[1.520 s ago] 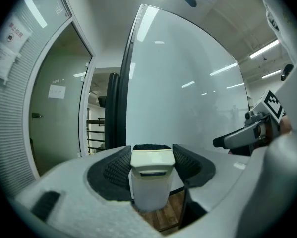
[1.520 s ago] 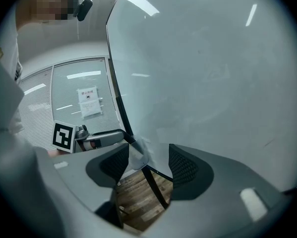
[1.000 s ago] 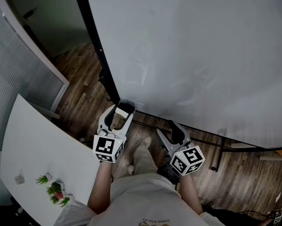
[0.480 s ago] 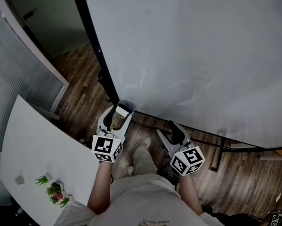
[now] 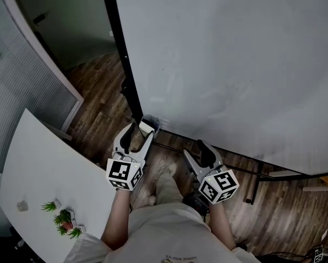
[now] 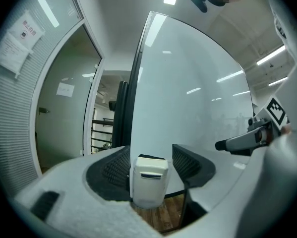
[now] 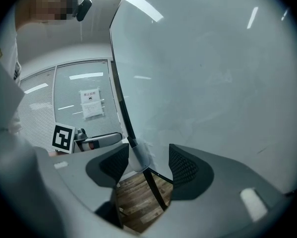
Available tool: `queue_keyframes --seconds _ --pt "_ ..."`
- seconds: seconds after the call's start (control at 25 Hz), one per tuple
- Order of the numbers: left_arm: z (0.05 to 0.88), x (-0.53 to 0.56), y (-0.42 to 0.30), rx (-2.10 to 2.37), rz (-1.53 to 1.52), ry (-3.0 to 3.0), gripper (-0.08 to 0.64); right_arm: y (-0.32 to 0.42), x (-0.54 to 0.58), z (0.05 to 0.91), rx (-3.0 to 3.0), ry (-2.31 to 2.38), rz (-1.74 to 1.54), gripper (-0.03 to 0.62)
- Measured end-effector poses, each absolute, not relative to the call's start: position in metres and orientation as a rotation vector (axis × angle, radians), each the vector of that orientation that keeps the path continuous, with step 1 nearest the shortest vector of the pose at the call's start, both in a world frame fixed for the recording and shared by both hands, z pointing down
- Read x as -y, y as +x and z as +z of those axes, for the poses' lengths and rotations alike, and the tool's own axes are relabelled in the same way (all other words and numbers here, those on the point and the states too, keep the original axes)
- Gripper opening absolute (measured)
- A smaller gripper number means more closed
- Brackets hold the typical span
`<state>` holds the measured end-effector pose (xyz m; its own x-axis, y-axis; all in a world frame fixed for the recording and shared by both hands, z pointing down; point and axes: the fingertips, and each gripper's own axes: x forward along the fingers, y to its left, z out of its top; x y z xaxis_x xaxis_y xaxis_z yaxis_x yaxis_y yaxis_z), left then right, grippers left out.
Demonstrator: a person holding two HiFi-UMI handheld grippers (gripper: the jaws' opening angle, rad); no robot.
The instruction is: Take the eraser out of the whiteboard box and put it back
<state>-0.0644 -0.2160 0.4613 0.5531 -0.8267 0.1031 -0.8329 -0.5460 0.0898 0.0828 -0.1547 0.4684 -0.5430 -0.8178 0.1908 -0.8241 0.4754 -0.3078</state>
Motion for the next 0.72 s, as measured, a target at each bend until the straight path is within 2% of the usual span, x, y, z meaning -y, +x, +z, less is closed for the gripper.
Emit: queue_keyframes --seconds 0.44,0.56,0.72 --pt "0.440 0.185 -0.073 1.453 0.081 2.678 0.203 0.066 0.136 0.451 2.729 1.468 0.502 0.252" --pt "0.436 0.176 -0.075 1.459 0.063 2.684 0.161 0.063 0.130 0.446 2.755 1.458 0.492 0.250" --pt "0.437 0.165 -0.076 1.443 0.072 2.679 0.126 0.060 0.123 0.441 2.782 1.457 0.483 0.209"
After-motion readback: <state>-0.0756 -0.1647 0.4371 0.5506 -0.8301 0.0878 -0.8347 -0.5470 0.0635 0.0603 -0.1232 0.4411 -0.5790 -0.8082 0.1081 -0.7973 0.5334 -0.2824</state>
